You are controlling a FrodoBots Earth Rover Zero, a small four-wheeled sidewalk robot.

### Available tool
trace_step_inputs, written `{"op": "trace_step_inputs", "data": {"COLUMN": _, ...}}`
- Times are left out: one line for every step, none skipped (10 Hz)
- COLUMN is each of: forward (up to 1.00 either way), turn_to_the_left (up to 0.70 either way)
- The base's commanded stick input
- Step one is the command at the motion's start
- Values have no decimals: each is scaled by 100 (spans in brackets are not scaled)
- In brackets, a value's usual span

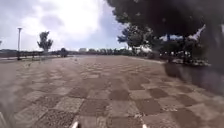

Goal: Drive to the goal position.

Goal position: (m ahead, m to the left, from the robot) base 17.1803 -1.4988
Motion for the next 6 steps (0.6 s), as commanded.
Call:
{"op": "trace_step_inputs", "data": {"forward": 70, "turn_to_the_left": 0}}
{"op": "trace_step_inputs", "data": {"forward": 70, "turn_to_the_left": 0}}
{"op": "trace_step_inputs", "data": {"forward": 70, "turn_to_the_left": 0}}
{"op": "trace_step_inputs", "data": {"forward": 70, "turn_to_the_left": 0}}
{"op": "trace_step_inputs", "data": {"forward": 70, "turn_to_the_left": 0}}
{"op": "trace_step_inputs", "data": {"forward": 70, "turn_to_the_left": 0}}
